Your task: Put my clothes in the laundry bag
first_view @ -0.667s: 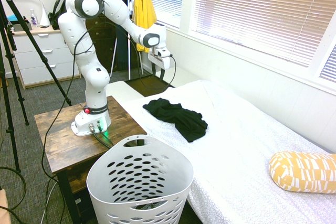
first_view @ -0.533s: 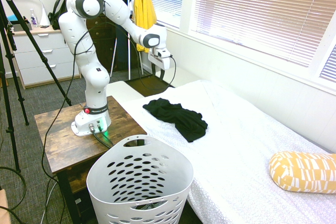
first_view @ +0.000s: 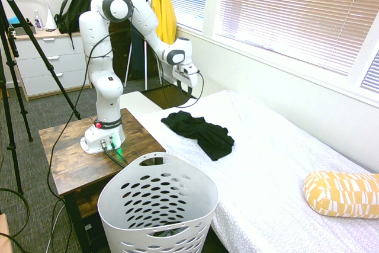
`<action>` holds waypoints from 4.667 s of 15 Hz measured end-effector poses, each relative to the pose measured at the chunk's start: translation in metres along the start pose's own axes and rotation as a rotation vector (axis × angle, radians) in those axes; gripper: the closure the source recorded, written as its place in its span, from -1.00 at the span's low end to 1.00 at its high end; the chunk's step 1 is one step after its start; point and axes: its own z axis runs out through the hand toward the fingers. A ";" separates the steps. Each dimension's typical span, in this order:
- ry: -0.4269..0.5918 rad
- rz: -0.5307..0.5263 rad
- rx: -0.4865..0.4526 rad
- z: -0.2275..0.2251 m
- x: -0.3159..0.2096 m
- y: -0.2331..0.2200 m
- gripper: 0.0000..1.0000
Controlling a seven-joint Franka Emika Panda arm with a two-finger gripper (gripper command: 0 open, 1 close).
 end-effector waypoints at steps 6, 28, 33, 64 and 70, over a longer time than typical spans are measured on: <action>0.011 -0.084 -0.039 0.064 0.067 -0.028 -1.00; -0.035 0.384 -0.249 0.279 0.156 -0.137 -1.00; -0.058 0.390 -0.288 0.304 0.154 -0.125 -1.00; -0.178 0.360 -0.257 0.302 0.164 -0.108 1.00; -0.402 0.328 -0.160 0.219 0.192 -0.104 1.00</action>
